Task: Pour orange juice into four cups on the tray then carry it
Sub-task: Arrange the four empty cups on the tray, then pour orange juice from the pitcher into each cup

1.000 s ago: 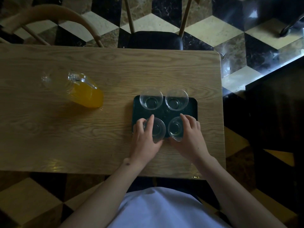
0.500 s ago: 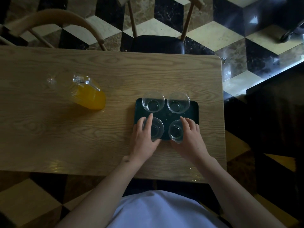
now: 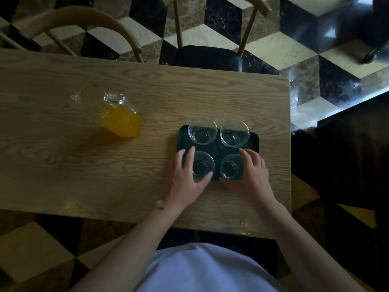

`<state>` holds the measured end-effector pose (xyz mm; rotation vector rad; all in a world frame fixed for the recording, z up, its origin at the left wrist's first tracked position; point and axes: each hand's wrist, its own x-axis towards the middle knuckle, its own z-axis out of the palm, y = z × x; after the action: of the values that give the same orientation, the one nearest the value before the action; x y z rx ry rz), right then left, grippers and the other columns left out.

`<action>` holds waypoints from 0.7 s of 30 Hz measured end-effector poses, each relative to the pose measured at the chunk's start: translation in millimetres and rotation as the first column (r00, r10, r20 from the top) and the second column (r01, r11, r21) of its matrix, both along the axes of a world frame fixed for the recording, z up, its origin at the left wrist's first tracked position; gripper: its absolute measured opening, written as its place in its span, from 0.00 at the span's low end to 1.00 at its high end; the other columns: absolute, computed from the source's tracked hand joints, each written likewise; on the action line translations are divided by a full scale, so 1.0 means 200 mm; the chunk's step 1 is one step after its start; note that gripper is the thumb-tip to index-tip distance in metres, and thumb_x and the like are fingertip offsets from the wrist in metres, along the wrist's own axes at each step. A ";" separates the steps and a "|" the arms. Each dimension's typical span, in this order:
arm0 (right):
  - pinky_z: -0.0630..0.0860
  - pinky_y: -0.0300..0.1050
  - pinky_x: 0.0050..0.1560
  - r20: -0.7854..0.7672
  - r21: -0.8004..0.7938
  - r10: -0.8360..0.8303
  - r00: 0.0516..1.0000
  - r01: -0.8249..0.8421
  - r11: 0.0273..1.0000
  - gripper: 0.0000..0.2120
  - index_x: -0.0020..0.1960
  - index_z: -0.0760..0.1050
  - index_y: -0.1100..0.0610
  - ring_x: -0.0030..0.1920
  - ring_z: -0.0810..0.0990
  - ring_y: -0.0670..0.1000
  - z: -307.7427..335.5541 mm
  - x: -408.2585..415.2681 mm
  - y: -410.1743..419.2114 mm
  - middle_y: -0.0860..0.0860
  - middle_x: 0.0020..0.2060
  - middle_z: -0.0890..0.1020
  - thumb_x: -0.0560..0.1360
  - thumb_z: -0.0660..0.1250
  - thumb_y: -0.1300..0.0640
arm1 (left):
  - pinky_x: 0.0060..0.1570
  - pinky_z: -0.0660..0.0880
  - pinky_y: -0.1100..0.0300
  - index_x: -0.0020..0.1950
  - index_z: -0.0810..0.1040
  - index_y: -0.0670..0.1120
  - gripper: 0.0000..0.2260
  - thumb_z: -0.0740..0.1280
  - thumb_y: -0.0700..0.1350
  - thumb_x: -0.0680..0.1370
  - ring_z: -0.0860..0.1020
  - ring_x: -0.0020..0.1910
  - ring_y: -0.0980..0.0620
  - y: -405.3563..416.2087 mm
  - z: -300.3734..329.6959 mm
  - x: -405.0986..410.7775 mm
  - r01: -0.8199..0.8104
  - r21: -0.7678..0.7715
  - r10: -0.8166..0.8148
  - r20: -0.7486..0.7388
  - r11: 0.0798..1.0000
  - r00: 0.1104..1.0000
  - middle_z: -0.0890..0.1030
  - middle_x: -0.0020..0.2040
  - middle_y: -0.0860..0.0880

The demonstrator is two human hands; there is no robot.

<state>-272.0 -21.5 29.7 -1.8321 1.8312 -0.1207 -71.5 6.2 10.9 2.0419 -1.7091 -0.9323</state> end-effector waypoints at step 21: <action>0.78 0.42 0.57 0.444 -0.121 0.299 0.844 -0.274 0.954 0.29 0.72 0.70 0.49 0.57 0.77 0.44 0.23 1.18 -0.73 0.47 0.65 0.73 0.73 0.74 0.46 | 0.63 0.72 0.54 0.64 0.76 0.53 0.16 0.54 0.54 0.84 0.75 0.65 0.52 -0.42 0.17 1.05 -0.862 0.259 0.729 -0.663 0.435 0.169 0.77 0.63 0.51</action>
<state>-36.1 -166.8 75.1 -1.8921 1.2243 -0.4554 139.1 -77.5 44.0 1.6817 -0.1138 -0.8871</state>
